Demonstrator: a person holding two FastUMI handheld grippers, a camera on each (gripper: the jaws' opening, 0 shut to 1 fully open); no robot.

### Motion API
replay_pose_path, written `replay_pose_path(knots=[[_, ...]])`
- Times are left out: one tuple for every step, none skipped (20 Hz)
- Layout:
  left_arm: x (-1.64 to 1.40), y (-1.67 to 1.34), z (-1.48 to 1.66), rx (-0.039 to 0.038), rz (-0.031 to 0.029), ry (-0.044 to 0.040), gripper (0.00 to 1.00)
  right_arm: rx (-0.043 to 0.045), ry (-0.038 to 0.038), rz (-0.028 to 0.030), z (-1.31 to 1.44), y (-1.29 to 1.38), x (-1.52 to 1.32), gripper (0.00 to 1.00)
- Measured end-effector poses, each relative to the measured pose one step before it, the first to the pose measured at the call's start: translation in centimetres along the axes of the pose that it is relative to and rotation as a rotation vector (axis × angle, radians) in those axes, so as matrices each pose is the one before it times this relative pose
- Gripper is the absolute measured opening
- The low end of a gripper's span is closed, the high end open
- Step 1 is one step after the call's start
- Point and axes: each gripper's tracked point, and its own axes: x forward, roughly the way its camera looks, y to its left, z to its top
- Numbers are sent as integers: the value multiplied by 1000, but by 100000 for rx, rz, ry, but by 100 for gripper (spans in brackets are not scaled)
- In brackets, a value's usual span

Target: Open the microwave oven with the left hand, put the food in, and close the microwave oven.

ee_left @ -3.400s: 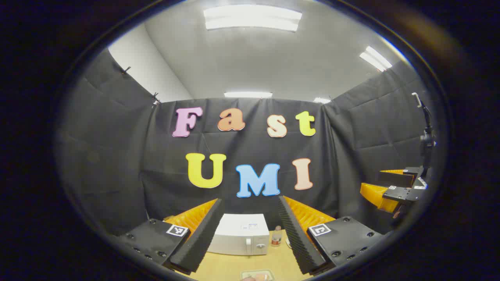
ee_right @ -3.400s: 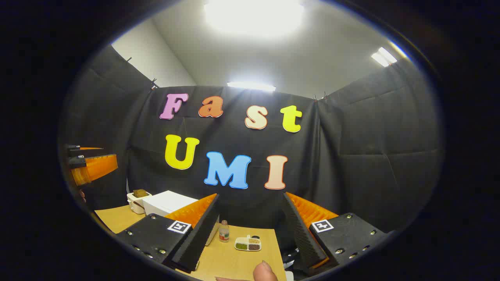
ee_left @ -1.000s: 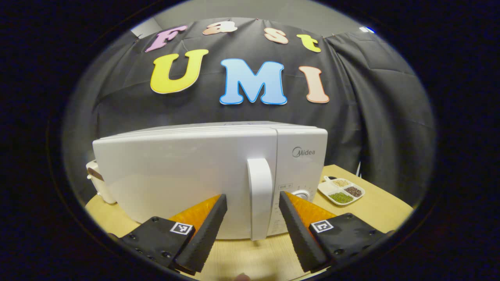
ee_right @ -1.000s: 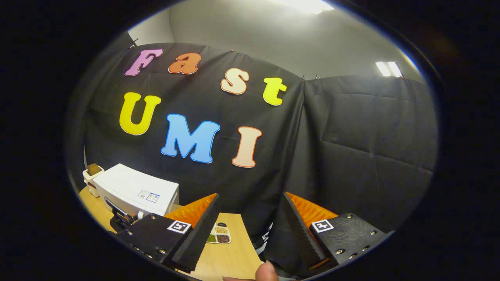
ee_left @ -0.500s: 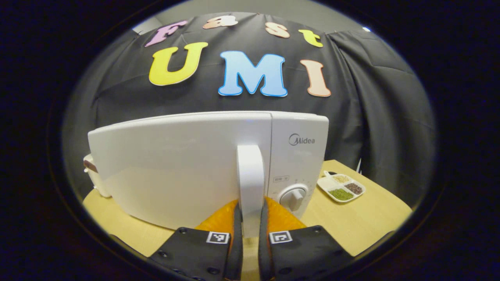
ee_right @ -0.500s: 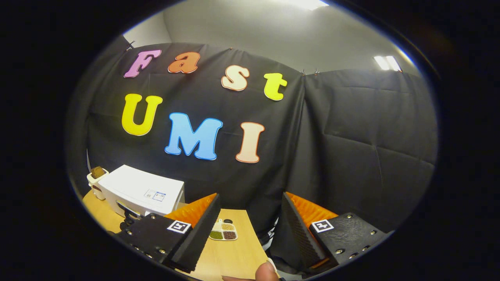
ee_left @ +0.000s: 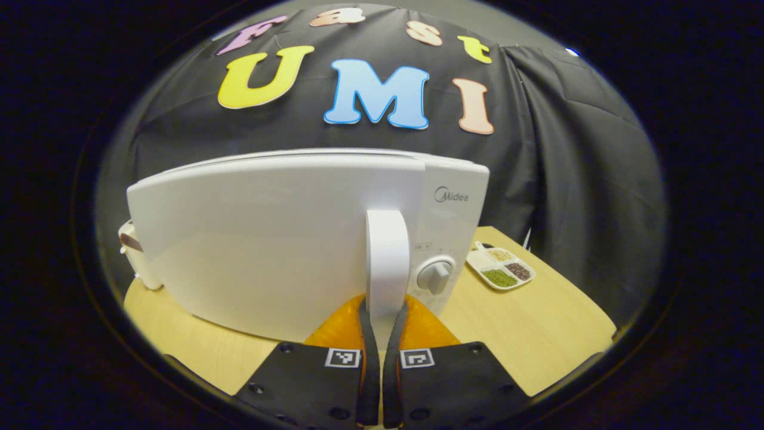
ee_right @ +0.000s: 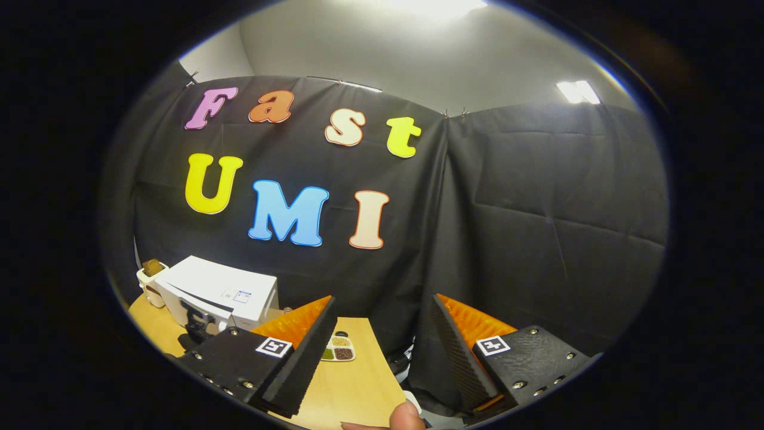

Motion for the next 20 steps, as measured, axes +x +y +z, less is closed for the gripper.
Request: replay_pose_path(knots=[[-1934, 274, -866, 2432, 285, -1246, 7, 784, 430, -130, -658, -434, -800, 96], [-2038, 344, -668, 2092, -140, -155, 8, 1076, 1197, 1038, -744, 69, -378, 96], [-1736, 419, -630, 529, -298, 1083, 10, 987, 1499, 1238, -873, 156, -401, 96], [-1799, 547, -717, -528, 67, 1351, 10, 902, 454, 1418, -413, 268, -430, 96], [-1774, 542, -687, -316, 525, 617, 11, 1005, -673, 2020, -52, 389, -520, 96], [-1895, 813, -611, 817, 1255, 630, 13, 869, -1116, 2624, 252, 426, 8, 96], [-1724, 1103, -639, 788, 2227, 848, 16, 511, -1030, 2683, -155, 674, -818, 96], [-1894, 1199, -687, 130, 2928, 634, 19, 64, -856, 3095, -33, 678, -655, 96], [-1596, 1327, -700, -606, 3548, 907, 22, -159, -1162, 3238, 120, 573, -591, 96], [-1549, 1545, -740, -1304, 4080, 938, 24, -424, -1181, 2766, 230, 262, -493, 96], [-1244, 1882, -761, -1675, 5972, 1623, 25, -384, -52, 1925, -133, -36, -592, 96], [-1163, 2255, -839, -2395, 5878, 1833, 25, 576, -677, 2202, -128, 145, -730, 96], [-1004, 2142, -539, -2949, 5073, 967, 27, 1365, -977, 2235, 97, 296, -718, 96], [-678, 2259, -509, -2525, 4676, 1245, 27, 1895, 88, 1950, -399, 329, -487, 96], [-606, 2334, -673, -1876, 4762, 1898, 29, 2194, 1142, 2520, -831, 564, -615, 96], [-301, 1776, -455, -3499, 1679, 504, 24, 1781, 726, 2895, -727, 718, -512, 96], [-551, 1427, -257, -4442, 156, 372, 28, 948, 241, 1372, -477, 343, -342, 96], [-344, 1388, -224, -4418, -616, 1018, 22, 444, 159, -739, -465, 33, -255, 96], [18, 880, -14, -3594, -1504, 501, 22, 375, 556, -355, -722, 264, -135, 96], [11, 716, -56, -2144, -1960, 818, 23, 156, 1545, 901, -914, 865, -115, 96]])
